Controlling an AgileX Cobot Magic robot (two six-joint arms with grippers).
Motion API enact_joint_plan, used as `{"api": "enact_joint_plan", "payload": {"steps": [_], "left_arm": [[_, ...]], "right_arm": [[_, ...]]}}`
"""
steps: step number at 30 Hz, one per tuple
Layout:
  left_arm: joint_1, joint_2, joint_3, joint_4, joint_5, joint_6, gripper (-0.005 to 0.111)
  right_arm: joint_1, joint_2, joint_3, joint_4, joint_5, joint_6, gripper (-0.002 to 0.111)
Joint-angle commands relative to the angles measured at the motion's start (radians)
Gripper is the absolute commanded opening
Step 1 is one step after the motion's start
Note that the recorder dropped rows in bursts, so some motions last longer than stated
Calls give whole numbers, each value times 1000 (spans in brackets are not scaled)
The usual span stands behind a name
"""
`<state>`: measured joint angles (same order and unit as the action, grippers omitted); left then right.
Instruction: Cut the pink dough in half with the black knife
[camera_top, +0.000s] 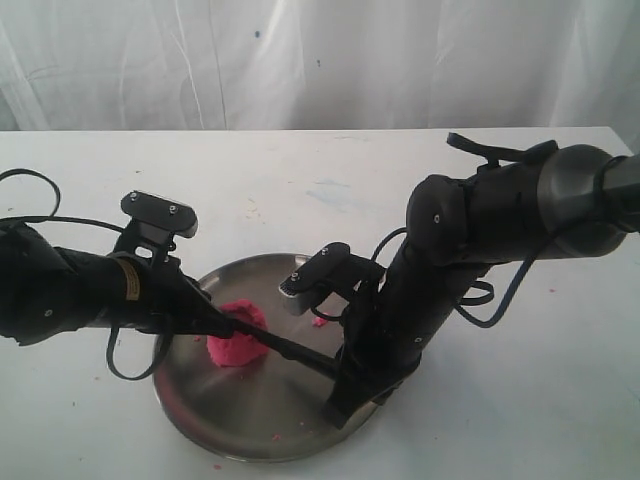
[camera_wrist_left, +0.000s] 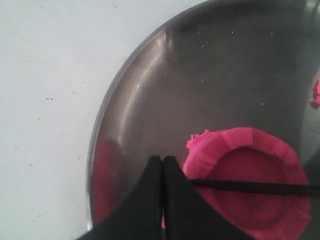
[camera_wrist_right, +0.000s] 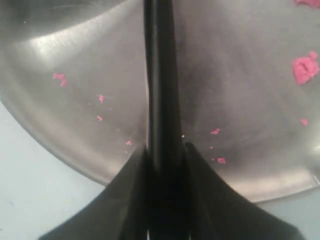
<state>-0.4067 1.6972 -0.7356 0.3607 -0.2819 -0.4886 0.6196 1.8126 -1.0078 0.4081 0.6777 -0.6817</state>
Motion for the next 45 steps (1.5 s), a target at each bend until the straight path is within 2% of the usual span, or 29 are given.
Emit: {"api": "enact_joint_plan", "payload": {"steps": [1, 31, 33, 39, 45], "left_arm": [[-2, 32, 7, 6, -6, -11, 0], [-2, 91, 7, 6, -11, -11, 0], [-2, 67, 7, 6, -51, -9, 0], [-2, -46, 5, 6, -61, -9, 0], [-2, -7, 3, 6, -63, -7, 0]], "right_arm": [[0, -1, -6, 4, -6, 5, 0], [0, 24, -8, 4, -25, 9, 0], [0, 24, -8, 4, -25, 11, 0], [0, 24, -8, 8, -24, 11, 0], [0, 24, -8, 8, -24, 11, 0]]}}
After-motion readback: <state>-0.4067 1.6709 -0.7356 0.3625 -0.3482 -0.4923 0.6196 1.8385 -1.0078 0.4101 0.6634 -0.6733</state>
